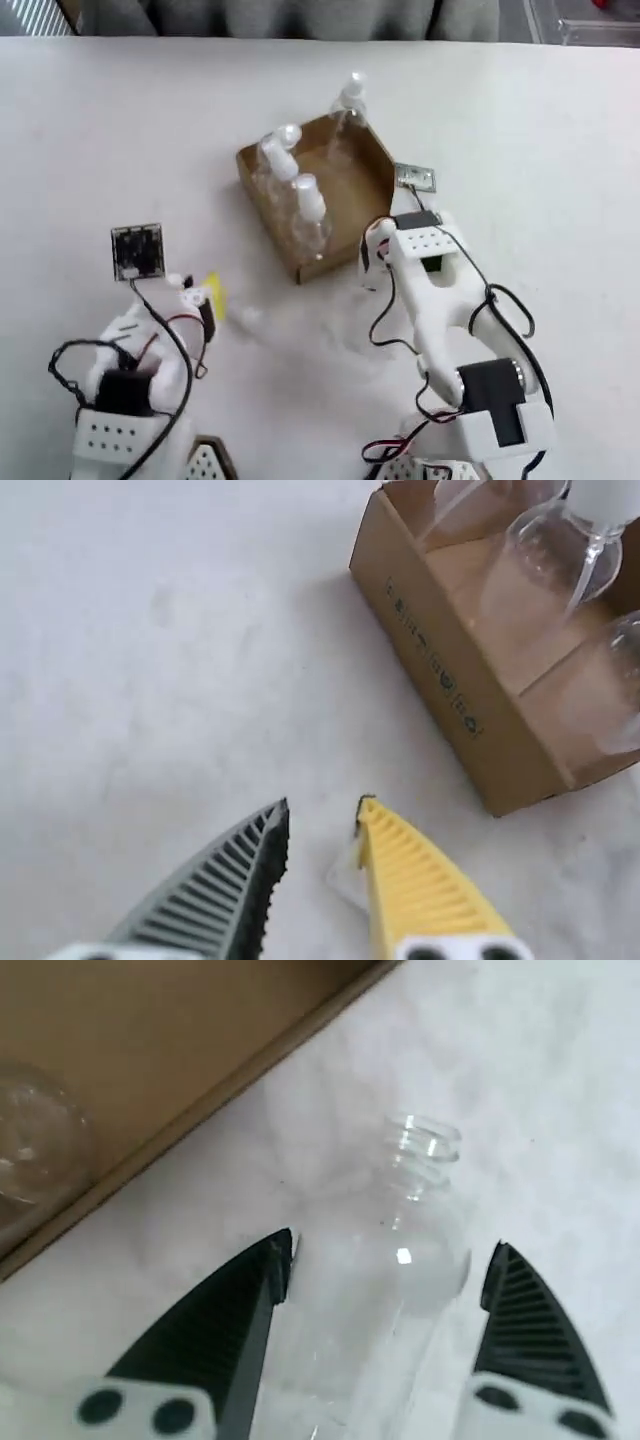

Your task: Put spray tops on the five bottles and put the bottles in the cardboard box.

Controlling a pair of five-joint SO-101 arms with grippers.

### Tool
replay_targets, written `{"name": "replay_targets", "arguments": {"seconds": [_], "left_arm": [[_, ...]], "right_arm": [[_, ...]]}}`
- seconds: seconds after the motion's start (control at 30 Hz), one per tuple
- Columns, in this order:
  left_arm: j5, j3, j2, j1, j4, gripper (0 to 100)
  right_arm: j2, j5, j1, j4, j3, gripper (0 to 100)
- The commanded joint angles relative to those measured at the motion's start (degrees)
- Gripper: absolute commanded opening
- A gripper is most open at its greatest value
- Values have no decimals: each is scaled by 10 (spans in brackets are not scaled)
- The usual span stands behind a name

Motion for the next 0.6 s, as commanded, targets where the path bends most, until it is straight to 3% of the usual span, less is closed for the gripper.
{"name": "replay_targets", "arguments": {"seconds": [0.0, 0.2, 0.37, 0.57], "left_arm": [[-4, -83, 152, 8, -30, 128], [-1, -99, 200, 16, -30, 128], [80, -88, 201, 96, -34, 129], [88, -43, 204, 134, -82, 129]], "right_arm": [[-4, -7, 6, -6, -4, 265], [-38, -9, 19, 44, -19, 265], [-40, -8, 16, 47, -11, 265], [26, -5, 16, 48, -32, 255]]}}
